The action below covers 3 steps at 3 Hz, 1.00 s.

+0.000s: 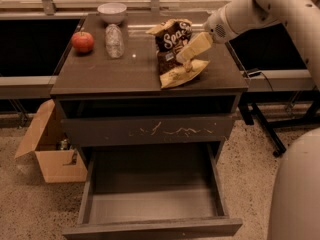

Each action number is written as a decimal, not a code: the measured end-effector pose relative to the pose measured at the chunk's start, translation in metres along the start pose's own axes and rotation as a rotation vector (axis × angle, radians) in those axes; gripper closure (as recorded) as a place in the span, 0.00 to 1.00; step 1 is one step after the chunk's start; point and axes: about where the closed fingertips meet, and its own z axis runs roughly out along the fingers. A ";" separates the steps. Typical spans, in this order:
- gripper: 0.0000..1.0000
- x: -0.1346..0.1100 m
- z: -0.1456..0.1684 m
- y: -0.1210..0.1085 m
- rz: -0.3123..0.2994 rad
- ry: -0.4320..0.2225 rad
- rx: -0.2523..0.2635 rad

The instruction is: Place brown chip bag into middle drawer

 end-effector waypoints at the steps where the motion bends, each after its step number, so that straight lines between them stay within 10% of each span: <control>1: 0.18 -0.008 0.024 0.008 0.033 -0.042 -0.020; 3: 0.73 -0.007 0.046 0.019 0.064 -0.064 -0.037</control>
Offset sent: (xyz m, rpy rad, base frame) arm 0.0031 0.0557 -0.0384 0.1394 0.0370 -0.0243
